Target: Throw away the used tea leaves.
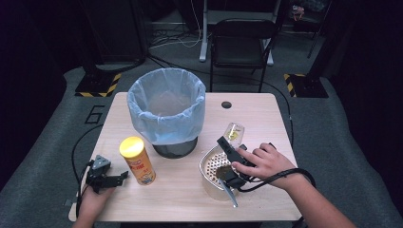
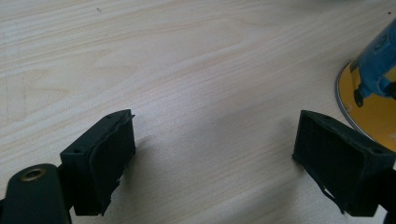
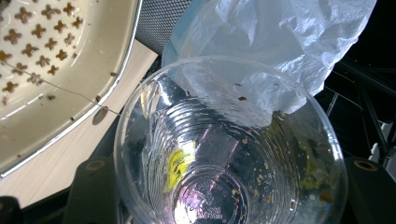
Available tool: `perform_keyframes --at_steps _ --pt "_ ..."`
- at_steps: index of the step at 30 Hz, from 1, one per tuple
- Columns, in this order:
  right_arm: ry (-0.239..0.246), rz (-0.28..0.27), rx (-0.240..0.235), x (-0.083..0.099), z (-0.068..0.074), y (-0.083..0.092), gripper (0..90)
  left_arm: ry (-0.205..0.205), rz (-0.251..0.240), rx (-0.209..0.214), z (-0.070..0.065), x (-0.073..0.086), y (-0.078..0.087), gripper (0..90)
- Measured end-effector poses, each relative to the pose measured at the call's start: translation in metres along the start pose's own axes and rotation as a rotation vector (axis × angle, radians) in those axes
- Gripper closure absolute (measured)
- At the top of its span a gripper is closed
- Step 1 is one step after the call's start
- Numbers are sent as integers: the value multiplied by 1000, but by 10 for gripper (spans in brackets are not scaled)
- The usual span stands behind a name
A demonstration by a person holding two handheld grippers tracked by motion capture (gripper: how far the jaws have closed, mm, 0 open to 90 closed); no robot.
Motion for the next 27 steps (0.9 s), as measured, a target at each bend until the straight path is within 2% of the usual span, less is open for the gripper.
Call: perform_keyframes --at_steps 1,2,3,4,5,8,9,10,11,12,13,14,15,16,17,19,22,24,27 --pt "3 5 79 0 -3 -1 345 0 0 0 0 0 0 123" --pt "-1 -3 -13 0 1 -1 345 0 0 0 0 0 0 123" --pt "-11 -10 4 -1 2 -2 345 0 0 0 0 0 0 123" --pt "-11 -8 -2 0 1 -2 345 -1 0 0 0 0 0 123" --pt "-30 0 36 0 0 -1 344 -1 0 0 0 0 0 123" --pt "-152 -20 60 1 -3 0 343 0 0 0 0 0 0 123" --pt "-224 -32 64 5 -4 0 342 -2 1 0 0 0 0 123" --pt "-318 -30 72 7 -4 1 342 0 0 0 0 0 0 123" --pt "-419 -53 82 12 -7 1 342 -1 0 0 0 0 0 123" --pt "-564 -64 91 16 -7 1 341 0 0 0 0 0 0 123" --pt "-664 -80 100 19 -8 1 341 0 0 0 0 0 0 123" --pt "-789 -125 97 26 -10 1 341 -1 0 0 0 0 0 123" --pt "-862 -153 94 28 -10 1 341 0 0 0 0 0 0 123" --pt "-971 -184 85 33 -9 1 341 -1 0 0 0 0 0 123" --pt "-1025 -204 84 37 -9 1 341 -1 0 0 0 0 0 123" --pt "-1215 -275 45 45 -7 1 341 -2 2 0 0 0 0 123" --pt "-1461 -373 -8 60 -5 1 341 0 0 0 0 0 0 123" --pt "-1595 -437 -18 70 -5 1 341 0 0 0 0 0 0 123" --pt "-1787 -520 -69 83 -7 2 341 -1 0 0 0 0 0 123"
Point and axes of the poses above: each handheld gripper's, and its own axes: y roughly backward along the jaws, x roughly out of its underside, z roughly to its left, the point moved 1 cm from there along -y, roughly forward along the jaws, and after that the axes turned 3 degrees about -x, right-handed, at the moved point
